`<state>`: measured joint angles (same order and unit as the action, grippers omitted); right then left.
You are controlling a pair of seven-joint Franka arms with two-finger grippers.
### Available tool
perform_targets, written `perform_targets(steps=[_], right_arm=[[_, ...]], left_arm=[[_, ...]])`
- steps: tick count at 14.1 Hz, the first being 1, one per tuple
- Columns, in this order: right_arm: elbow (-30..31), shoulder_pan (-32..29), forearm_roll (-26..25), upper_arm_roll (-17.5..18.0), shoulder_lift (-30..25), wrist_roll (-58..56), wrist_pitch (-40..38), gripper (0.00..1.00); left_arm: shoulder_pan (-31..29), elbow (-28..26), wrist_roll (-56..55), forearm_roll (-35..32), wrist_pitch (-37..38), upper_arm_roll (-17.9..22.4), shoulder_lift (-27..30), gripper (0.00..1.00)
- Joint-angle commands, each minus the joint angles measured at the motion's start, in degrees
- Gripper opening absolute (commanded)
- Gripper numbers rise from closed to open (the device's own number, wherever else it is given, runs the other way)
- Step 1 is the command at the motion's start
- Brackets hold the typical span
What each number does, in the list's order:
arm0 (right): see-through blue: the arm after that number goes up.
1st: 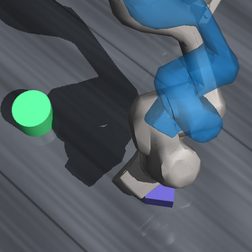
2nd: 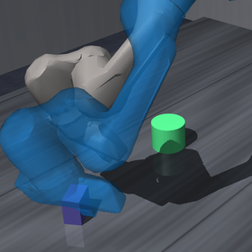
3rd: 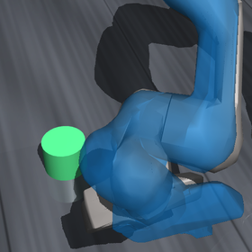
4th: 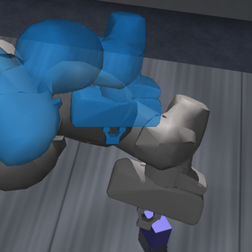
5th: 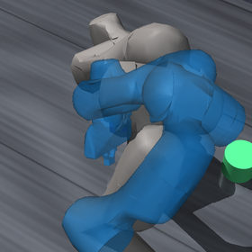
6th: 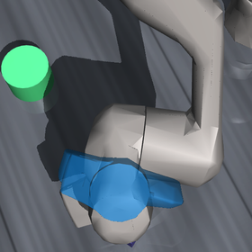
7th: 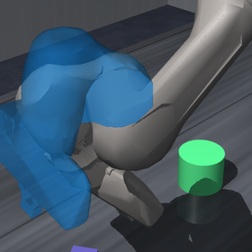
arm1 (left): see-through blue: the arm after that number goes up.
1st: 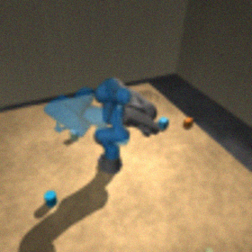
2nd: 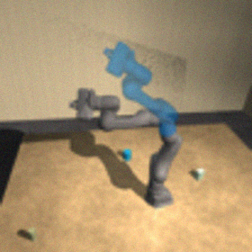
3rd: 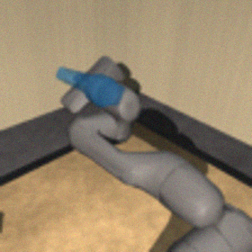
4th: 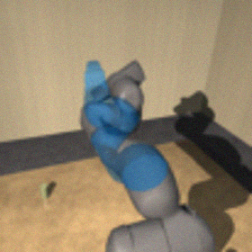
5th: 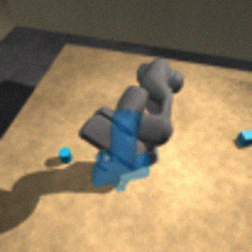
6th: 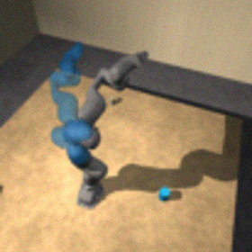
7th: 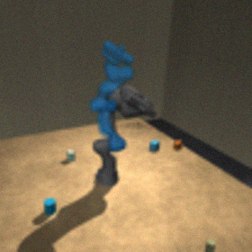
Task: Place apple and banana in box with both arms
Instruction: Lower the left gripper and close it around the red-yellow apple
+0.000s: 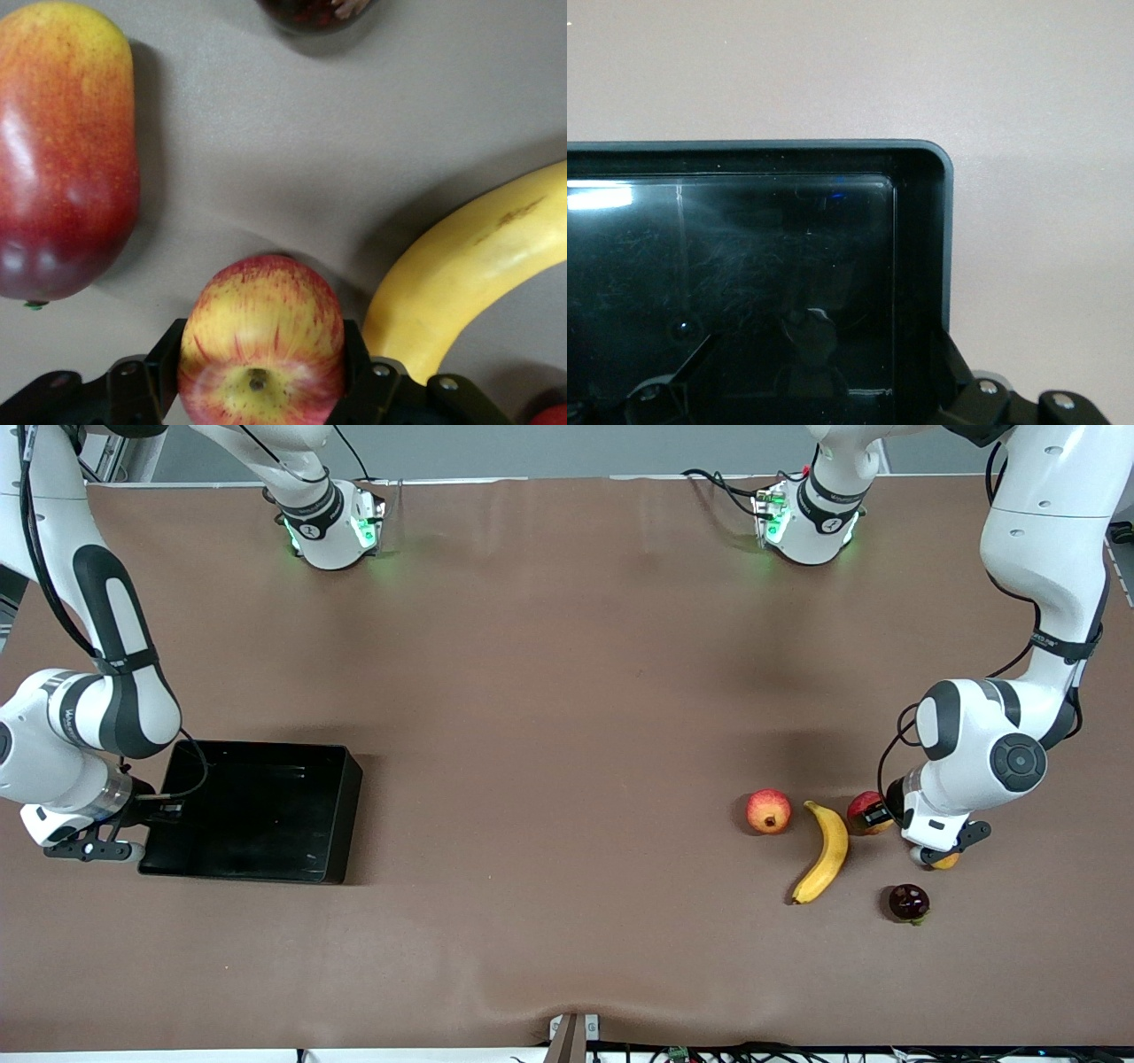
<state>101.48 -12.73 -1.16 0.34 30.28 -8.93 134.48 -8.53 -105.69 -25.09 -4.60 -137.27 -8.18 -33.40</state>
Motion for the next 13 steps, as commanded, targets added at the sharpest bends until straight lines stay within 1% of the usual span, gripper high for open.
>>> perform_targets(steps=[1, 4, 7, 11, 13], right_arm=[[-0.3, -1.5, -1.0, 0.7, -1.4, -1.0, -1.5, 1.0], [-0.4, -1.6, -1.0, 0.7, -2.4, -1.2, -3.7, 1.0], [-0.1, -3.2, -1.0, 0.8, -1.9, -1.3, -3.8, 1.0], [0.1, -4.2, -1.0, 0.8, -0.7, -2.8, -3.7, 1.0], [0.1, -4.3, -0.9, 0.8, 0.3, -3.6, -3.6, 1.0]], left_arm=[[0.1, 0.0, 0.3, -0.9, 1.0, -0.4, 2.3, 0.0], [0.3, 0.6, 0.3, -0.9, 4.6, -0.9, 4.8, 0.0], [0.4, 1.4, 0.3, -0.9, 8.5, -2.1, 7.4, 0.0], [0.4, 3.6, 0.3, -1.0, 13.0, -2.7, 8.7, 0.0], [0.4, 5.6, 0.1, -1.3, 16.1, -3.7, 9.0, 0.0]])
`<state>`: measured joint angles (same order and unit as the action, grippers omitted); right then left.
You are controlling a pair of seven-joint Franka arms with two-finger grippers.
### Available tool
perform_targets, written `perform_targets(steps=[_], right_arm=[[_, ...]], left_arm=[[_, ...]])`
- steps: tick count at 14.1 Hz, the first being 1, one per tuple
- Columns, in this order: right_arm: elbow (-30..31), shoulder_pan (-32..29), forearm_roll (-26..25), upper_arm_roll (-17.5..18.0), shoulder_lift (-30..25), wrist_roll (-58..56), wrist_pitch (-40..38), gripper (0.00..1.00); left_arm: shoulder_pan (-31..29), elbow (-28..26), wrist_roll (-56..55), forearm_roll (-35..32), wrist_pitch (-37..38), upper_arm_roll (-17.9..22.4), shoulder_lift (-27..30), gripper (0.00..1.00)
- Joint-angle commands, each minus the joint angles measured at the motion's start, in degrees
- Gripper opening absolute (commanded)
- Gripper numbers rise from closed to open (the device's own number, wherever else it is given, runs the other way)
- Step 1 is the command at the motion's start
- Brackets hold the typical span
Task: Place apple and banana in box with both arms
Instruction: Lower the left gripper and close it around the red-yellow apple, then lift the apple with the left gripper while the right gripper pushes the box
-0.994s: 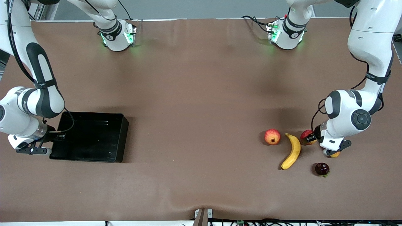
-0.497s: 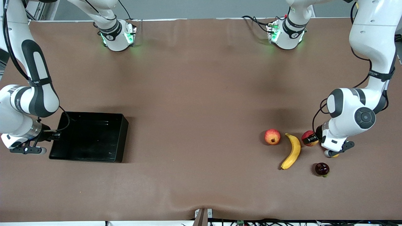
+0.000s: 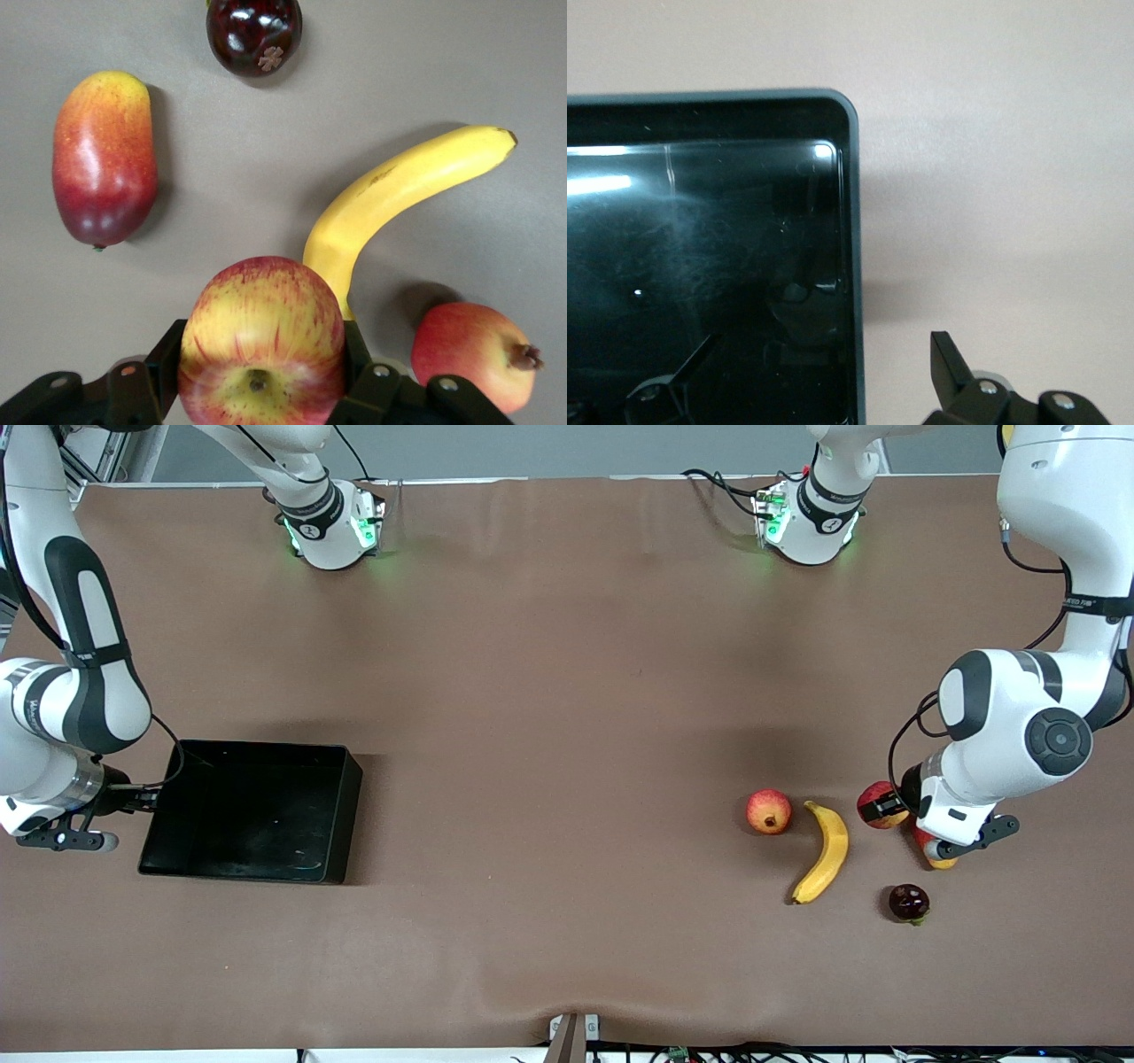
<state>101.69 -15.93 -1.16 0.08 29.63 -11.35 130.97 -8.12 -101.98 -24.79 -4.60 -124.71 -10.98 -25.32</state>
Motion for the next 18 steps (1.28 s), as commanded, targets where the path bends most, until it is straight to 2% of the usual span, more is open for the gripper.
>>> perform_targets(steps=[1, 6, 7, 8, 9, 10, 18], right_arm=[[-0.1, -1.1, -0.9, 1.1, 1.1, -1.9, 0.1, 1.0], [-0.1, -1.6, -0.9, 1.1, 3.1, -2.7, 0.3, 1.0], [-0.1, -1.6, -0.9, 1.1, 3.2, -2.8, 0.3, 0.86], [-0.1, -1.6, -0.9, 1.1, 3.5, -2.9, 0.3, 0.54], [-0.3, -1.6, -0.9, 1.1, 3.9, -2.8, 0.3, 0.05], [-0.3, -1.6, -0.8, 1.1, 4.1, -2.8, 0.3, 0.0], [-1.2, -0.9, -0.6, 1.2, 3.6, -2.6, -0.3, 0.0]], left_arm=[[0.1, 2.9, -0.3, -1.3, 5.3, -1.2, 1.2, 0.0], [0.0, 6.8, -1.5, -1.2, 11.5, -4.0, 2.0, 0.0], [0.0, 6.8, -1.8, -1.2, 11.7, -4.5, 2.4, 0.0], [0.1, 6.8, -2.0, -1.2, 11.8, -4.8, 2.9, 0.0], [0.1, 6.8, -2.2, -1.3, 11.8, -4.8, 3.0, 0.0], [0.2, 6.8, -2.3, -1.3, 11.9, -4.9, 3.3, 0.0], [2.4, 7.2, -7.3, -1.3, 12.7, -6.3, 4.1, 0.0]])
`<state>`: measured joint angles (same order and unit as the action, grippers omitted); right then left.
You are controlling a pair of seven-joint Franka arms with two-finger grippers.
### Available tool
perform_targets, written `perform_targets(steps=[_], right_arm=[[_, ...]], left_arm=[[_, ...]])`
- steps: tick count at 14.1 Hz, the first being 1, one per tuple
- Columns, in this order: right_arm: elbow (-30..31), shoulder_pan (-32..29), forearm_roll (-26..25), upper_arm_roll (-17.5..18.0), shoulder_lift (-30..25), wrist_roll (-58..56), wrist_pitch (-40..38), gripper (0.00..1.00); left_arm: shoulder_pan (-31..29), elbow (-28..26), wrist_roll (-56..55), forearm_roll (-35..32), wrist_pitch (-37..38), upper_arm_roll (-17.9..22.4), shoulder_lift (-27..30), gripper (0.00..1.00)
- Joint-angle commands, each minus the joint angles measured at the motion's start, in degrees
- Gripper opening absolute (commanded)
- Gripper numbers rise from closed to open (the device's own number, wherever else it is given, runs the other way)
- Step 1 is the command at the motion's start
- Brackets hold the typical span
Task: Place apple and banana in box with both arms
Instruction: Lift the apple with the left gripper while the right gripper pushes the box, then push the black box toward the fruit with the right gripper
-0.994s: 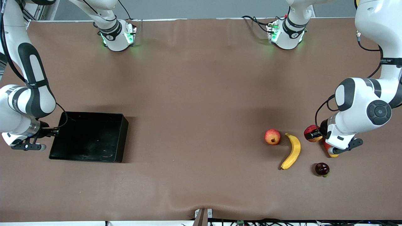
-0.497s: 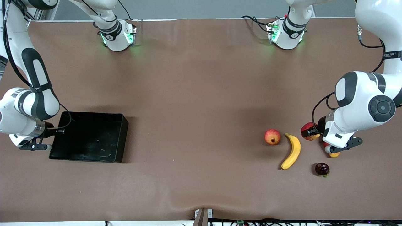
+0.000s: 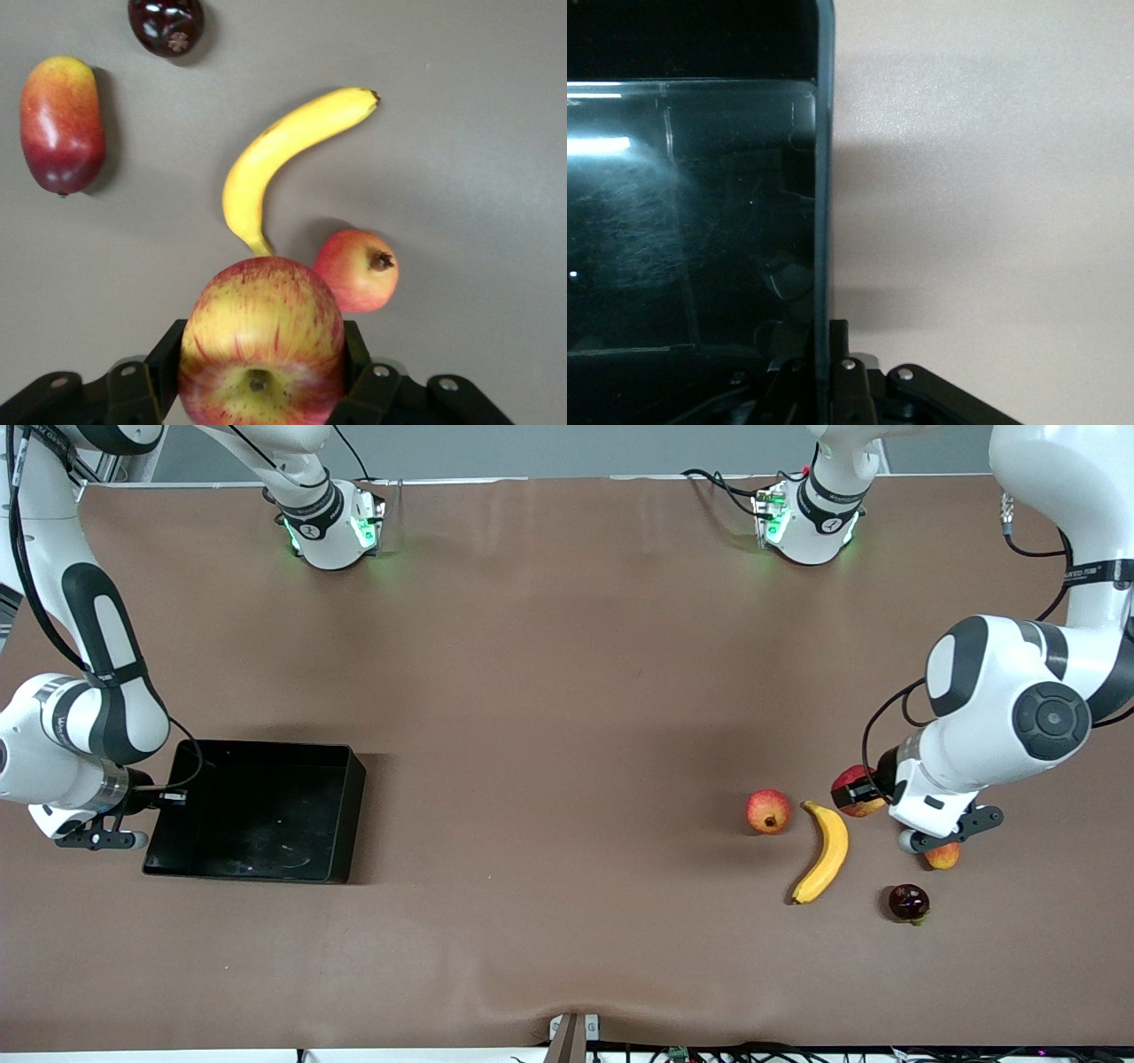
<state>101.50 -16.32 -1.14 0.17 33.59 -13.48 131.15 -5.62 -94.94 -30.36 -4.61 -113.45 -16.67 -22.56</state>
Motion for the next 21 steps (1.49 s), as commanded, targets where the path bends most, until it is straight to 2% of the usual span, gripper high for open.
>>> perform_targets(steps=[1, 3, 7, 10, 13, 18, 21], right_arm=[[-2.1, -0.3, -0.6, 1.2, -1.1, -0.6, -0.8, 0.0], [-6.3, 0.3, -0.4, 1.5, -2.4, -0.6, -6.3, 0.0], [-17.4, 5.4, 0.1, 1.6, -3.1, 0.5, -22.0, 0.0], [-17.8, 11.6, 1.0, 1.5, -5.5, 2.5, -22.7, 0.0], [-17.7, 18.4, 2.7, 1.5, -5.5, 9.4, -22.5, 0.0], [-17.2, 30.0, 8.5, 1.5, -4.5, 25.9, -22.1, 0.0], [-15.8, 38.4, 8.9, 1.5, -4.0, 37.3, -20.1, 0.0]], left_arm=[[-0.1, 0.5, -2.1, -1.3, 1.9, -0.7, 1.2, 0.0], [-0.1, 0.7, -2.2, -1.2, 2.6, -1.1, 1.3, 0.0], [-0.1, 0.8, -2.2, -1.3, 3.5, -1.2, 1.3, 0.0], [-0.1, 0.6, -2.2, -1.3, 4.1, -1.2, 1.3, 0.0], [-0.1, 0.2, -2.2, -1.3, 4.1, -1.5, 1.3, 0.0], [0.9, -0.8, -2.2, -1.3, 4.2, -1.5, 0.6, 0.0], [2.2, -1.6, -2.2, -1.3, 4.2, -1.5, 0.4, 0.0]])
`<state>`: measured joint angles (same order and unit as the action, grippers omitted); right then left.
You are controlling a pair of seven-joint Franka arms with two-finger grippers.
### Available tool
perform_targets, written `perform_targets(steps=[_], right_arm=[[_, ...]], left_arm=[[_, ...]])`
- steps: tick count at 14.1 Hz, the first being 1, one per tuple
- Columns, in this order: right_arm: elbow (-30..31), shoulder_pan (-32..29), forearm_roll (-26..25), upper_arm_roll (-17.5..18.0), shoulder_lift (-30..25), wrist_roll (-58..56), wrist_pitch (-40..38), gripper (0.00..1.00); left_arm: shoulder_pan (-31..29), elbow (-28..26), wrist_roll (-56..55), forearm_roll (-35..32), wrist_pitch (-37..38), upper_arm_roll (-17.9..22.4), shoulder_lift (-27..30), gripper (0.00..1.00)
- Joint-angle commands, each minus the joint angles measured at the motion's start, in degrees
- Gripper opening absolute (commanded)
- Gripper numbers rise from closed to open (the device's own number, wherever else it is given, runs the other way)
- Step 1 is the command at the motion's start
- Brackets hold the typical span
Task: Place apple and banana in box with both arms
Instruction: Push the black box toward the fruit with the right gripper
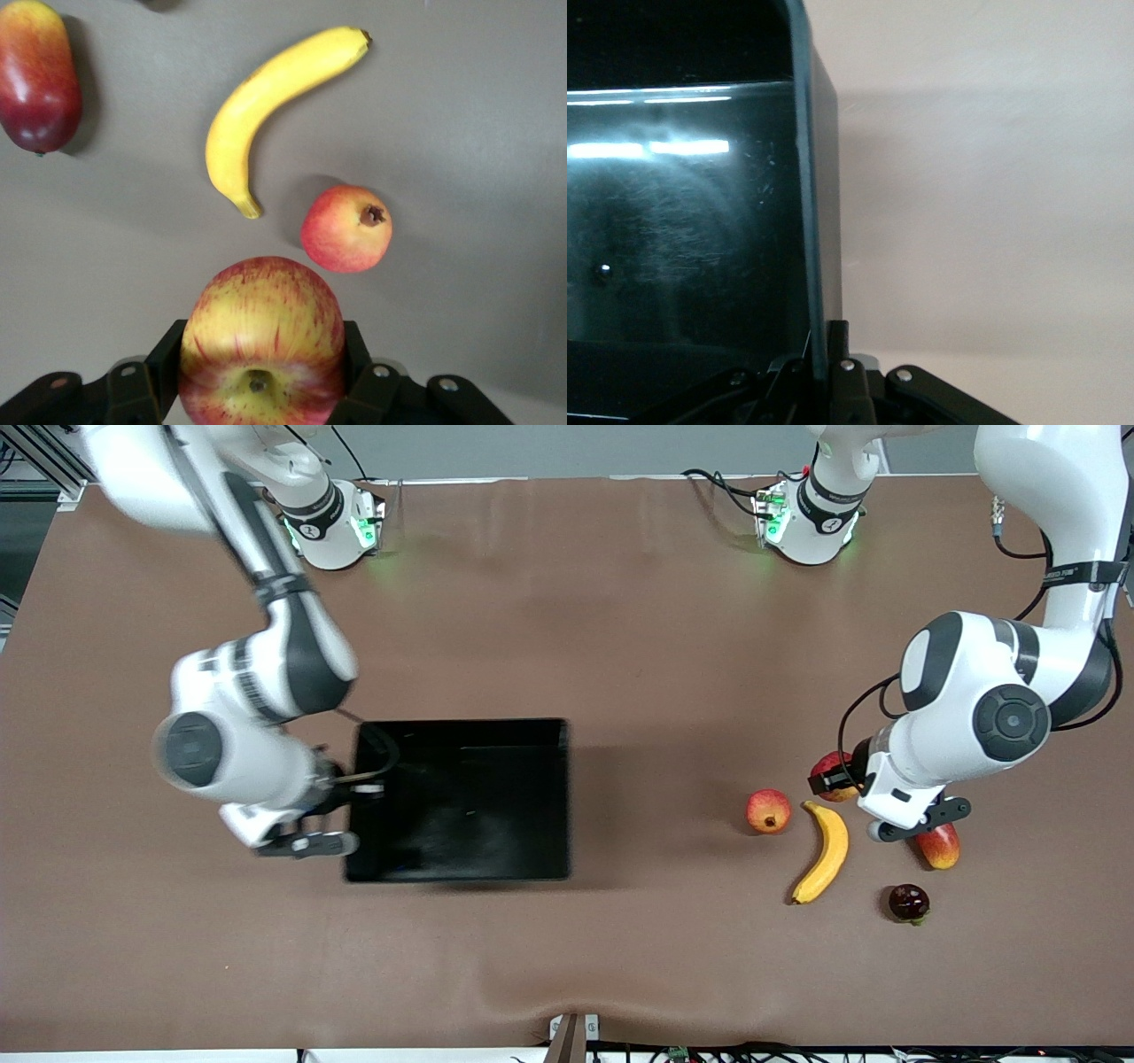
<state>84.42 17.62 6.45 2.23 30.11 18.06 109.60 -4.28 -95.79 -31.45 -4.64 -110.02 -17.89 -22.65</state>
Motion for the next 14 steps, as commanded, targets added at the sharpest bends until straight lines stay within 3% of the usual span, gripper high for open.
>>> perform_targets(steps=[1, 5, 7, 10, 14], right_arm=[[2.8, 7.0, 1.4, -0.6, -0.4, 8.7, 4.0, 0.0], [12.2, 16.7, 1.4, -0.6, -1.4, 21.4, 12.2, 0.0], [12.7, 18.8, 1.5, -0.5, -1.0, 22.2, 13.4, 0.0], [14.0, 24.3, 7.3, -0.6, -0.8, 26.7, 17.6, 0.0], [15.5, 28.3, 7.3, -0.7, 0.0, 33.4, 23.5, 0.0]], left_arm=[[1.1, -0.8, -1.2, -1.2, 0.8, -0.3, 0.4, 0.0], [1.7, -1.2, -1.3, -1.2, 0.7, -0.3, -0.1, 0.0], [2.6, -1.2, -2.4, -1.2, 0.7, -0.3, -0.5, 0.0], [3.8, -1.1, -4.0, -1.2, 0.7, -0.3, -0.5, 0.0], [7.4, -0.9, -10.0, -1.2, 0.7, -0.3, -0.4, 0.0]])
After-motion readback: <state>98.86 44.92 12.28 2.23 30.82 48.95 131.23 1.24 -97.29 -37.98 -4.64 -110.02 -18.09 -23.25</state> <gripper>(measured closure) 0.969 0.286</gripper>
